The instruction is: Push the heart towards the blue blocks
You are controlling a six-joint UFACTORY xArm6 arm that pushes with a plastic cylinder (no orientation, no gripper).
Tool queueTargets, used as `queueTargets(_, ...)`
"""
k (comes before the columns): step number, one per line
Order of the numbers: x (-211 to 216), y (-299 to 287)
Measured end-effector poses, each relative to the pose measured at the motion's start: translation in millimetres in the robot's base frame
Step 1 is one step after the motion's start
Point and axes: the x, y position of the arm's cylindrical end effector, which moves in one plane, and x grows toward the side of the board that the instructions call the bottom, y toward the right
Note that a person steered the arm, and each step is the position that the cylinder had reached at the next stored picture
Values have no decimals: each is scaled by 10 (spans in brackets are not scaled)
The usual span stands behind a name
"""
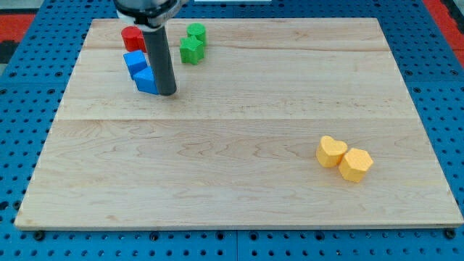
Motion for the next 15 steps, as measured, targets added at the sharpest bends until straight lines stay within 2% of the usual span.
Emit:
queueTargets(2,-301,-264)
queueTargets(3,-173,91)
queueTargets(4,-150,744)
queueTargets(6,552,2426)
queueTargets(7,691,2653)
queueTargets(8,820,2710)
queueTargets(10,1449,2900)
queueTargets(11,1572,2812)
queueTargets(12,1514,2729)
queueTargets(13,1475,3237)
queueTargets(14,1934,3657)
queueTargets(15,2208,3346)
